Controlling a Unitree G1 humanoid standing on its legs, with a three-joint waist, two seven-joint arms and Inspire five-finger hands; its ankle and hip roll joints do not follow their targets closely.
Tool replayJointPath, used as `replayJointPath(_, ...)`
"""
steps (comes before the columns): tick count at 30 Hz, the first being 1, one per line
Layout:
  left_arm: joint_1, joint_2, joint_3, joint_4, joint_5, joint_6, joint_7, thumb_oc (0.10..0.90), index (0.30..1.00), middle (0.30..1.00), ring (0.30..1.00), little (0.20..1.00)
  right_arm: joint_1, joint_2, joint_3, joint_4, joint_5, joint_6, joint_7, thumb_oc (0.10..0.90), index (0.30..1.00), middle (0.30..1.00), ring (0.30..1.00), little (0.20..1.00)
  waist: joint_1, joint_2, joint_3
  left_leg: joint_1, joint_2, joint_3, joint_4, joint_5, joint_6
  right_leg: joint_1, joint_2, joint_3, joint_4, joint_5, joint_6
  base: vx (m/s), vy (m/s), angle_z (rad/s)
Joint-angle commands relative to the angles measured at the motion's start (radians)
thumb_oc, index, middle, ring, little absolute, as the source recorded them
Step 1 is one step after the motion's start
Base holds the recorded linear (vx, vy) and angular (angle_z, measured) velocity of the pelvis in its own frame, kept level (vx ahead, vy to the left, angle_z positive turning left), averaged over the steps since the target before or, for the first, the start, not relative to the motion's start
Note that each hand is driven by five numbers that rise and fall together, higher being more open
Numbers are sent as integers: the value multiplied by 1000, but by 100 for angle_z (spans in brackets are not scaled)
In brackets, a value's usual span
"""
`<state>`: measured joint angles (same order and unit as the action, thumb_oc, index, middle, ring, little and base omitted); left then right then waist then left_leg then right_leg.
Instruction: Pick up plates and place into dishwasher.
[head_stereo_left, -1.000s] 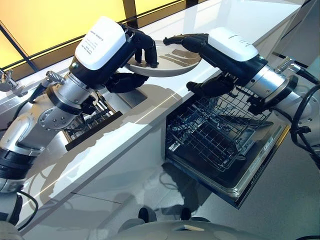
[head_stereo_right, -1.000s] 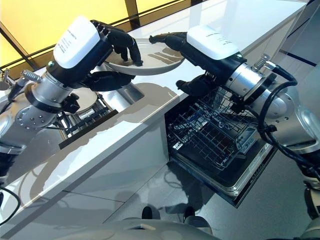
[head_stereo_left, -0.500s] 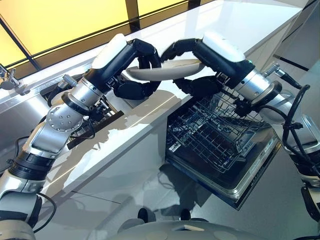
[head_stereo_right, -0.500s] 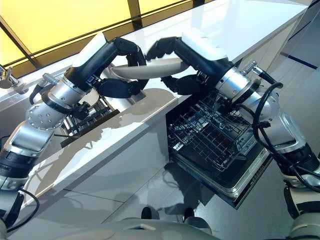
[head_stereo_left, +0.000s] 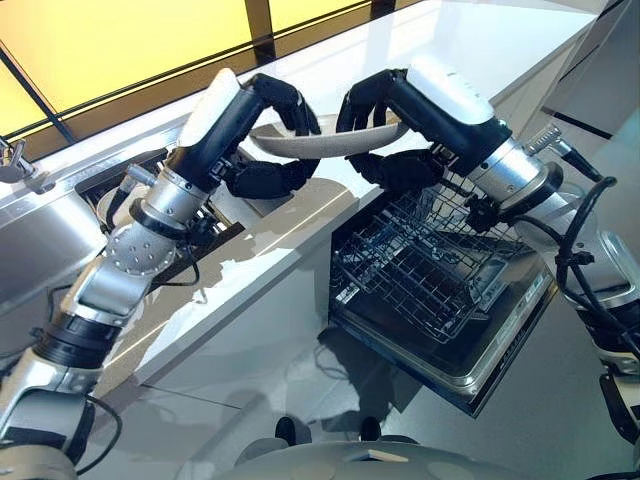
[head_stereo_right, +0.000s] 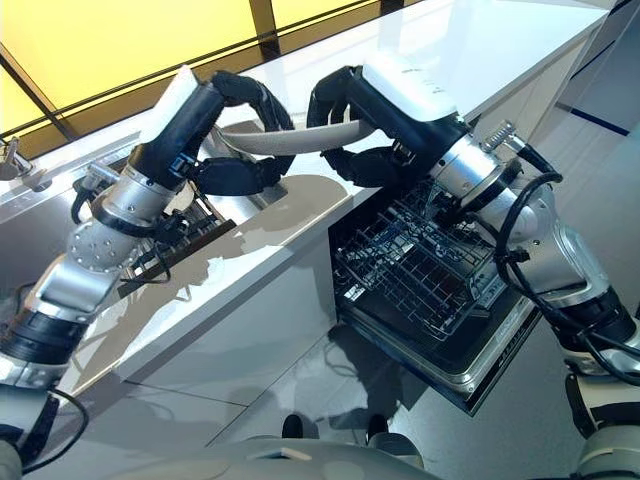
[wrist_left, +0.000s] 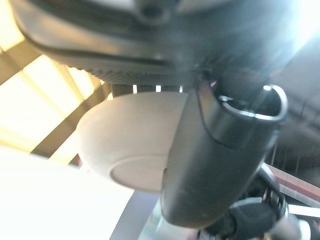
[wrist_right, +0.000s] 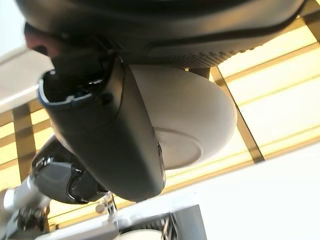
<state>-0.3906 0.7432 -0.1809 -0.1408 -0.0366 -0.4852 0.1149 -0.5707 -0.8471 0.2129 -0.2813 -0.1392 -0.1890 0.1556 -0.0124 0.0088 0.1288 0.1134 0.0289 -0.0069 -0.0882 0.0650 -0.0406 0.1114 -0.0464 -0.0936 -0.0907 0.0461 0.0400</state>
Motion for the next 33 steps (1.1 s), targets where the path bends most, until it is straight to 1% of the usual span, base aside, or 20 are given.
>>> replayJointPath(1, -71, 1, 165, -100, 5, -96, 175, 800, 900, 900, 900, 900, -31, 18, -78, 19, -10, 7, -116, 100, 300, 300, 300, 200, 10, -20, -86, 0, -86, 9, 94, -170, 55, -4, 80, -9, 89, -140, -9, 44, 5, -3)
replayJointPath(5, -59, 32, 184, -84, 45, 10, 246, 800, 900, 900, 900, 900, 9, 19, -129, 57, -31, -6, -250, 100, 300, 300, 300, 200, 9, -10, -83, 13, -80, 8, 56, -153, 54, -2, 81, -18, 98, -146, -5, 0, 0, 0)
replayJointPath(7, -61, 55, 192, -63, 59, 57, 268, 800, 900, 900, 900, 900, 26, 17, -155, 80, -79, -13, -316, 100, 300, 300, 300, 200, 7, -4, -82, 11, -74, 5, 31, -129, 50, -9, 82, -25, 105, -142, -4, 0, 0, 0)
replayJointPath(9, -69, 79, 195, -37, 75, 90, 297, 800, 900, 900, 900, 900, 34, 2, -177, 109, -130, -10, -383, 100, 300, 300, 300, 200, 5, -1, -83, 13, -73, -2, 18, -120, 46, -10, 82, -29, 108, -146, -2, 14, -4, 5)
replayJointPath(11, -67, 107, 214, -7, 95, 137, 311, 800, 900, 900, 900, 900, 44, -22, -200, 139, -149, 5, -445, 100, 300, 300, 300, 200, 3, 0, -84, 18, -75, -4, 27, -135, 46, -7, 79, -28, 113, -157, -1, 53, -4, 12)
replayJointPath(14, -48, 157, 250, 44, 111, 201, 325, 800, 900, 900, 900, 900, 52, -42, -229, 194, -101, 45, -517, 100, 300, 300, 300, 200, 6, -3, -78, 3, -87, 3, 94, -166, 55, -12, 71, -22, 125, -159, -4, 10, -2, 9)
replayJointPath(16, -24, 185, 273, 82, 118, 209, 336, 800, 900, 900, 900, 900, 72, -45, -253, 232, -50, 69, -569, 100, 300, 300, 300, 200, 10, -5, -72, -7, -95, 4, 132, -185, 66, -12, 67, -20, 132, -160, -7, 0, 0, 0)
replayJointPath(18, 5, 209, 297, 109, 134, 234, 331, 800, 900, 900, 900, 900, 101, -37, -281, 277, -9, 76, -618, 100, 300, 300, 300, 200, 13, -3, -67, -7, -100, 3, 145, -197, 73, -9, 66, -19, 137, -162, -8, 48, 2, 0)
replayJointPath(19, 17, 217, 306, 121, 133, 241, 319, 800, 900, 900, 900, 900, 113, -37, -294, 297, 15, 85, -633, 100, 300, 300, 300, 200, 15, -3, -65, -4, -101, 2, 145, -198, 76, -7, 65, -21, 139, -163, -8, 64, -1, 2)
replayJointPath(20, 27, 221, 315, 132, 152, 262, 297, 800, 900, 900, 900, 900, 125, -31, -307, 321, 39, 92, -645, 100, 300, 300, 300, 200, 18, 0, -62, -1, -100, 2, 142, -199, 77, -6, 65, -24, 141, -164, -7, 72, -5, 3)
replayJointPath(24, 68, 270, 329, 177, 182, 318, 222, 800, 900, 900, 900, 900, 163, -29, -342, 392, 145, 123, -654, 100, 300, 300, 300, 200, 26, 10, -63, 18, -95, -3, 98, -183, 77, -2, 61, -42, 148, -171, 0, 80, -15, 4)
replayJointPath(26, 86, 308, 329, 210, 221, 328, 203, 800, 900, 900, 900, 900, 182, -32, -349, 427, 183, 146, -643, 100, 300, 300, 300, 200, 32, 20, -62, 27, -86, -8, 54, -160, 68, 1, 59, -63, 153, -178, 4, 74, -26, 3)
replayJointPath(28, 94, 350, 334, 234, 265, 350, 187, 800, 900, 900, 900, 900, 209, -38, -361, 452, 197, 152, -625, 100, 300, 300, 300, 200, 33, 28, -60, 31, -78, -14, 17, -133, 55, 3, 59, -77, 152, -182, 7, 66, -24, 3)
replayJointPath(29, 101, 369, 336, 245, 262, 351, 187, 800, 900, 900, 900, 900, 221, -41, -362, 464, 202, 156, -619, 100, 300, 300, 300, 200, 34, 30, -59, 29, -77, -15, 15, -128, 51, 4, 57, -82, 148, -181, 8, 48, -23, 6)
replayJointPath(30, 106, 383, 343, 258, 259, 350, 180, 800, 900, 900, 900, 900, 230, -42, -363, 485, 205, 145, -613, 100, 300, 300, 300, 200, 36, 30, -57, 25, -77, -14, 20, -129, 49, 4, 55, -87, 143, -179, 8, 29, -19, 6)
replayJointPath(33, 127, 406, 356, 290, 250, 355, 161, 800, 900, 900, 900, 900, 227, -43, -342, 534, 227, 145, -601, 100, 300, 300, 300, 200, 43, 31, -49, 10, -84, -6, 66, -151, 52, -1, 49, -92, 135, -173, 3, 26, -15, 6)
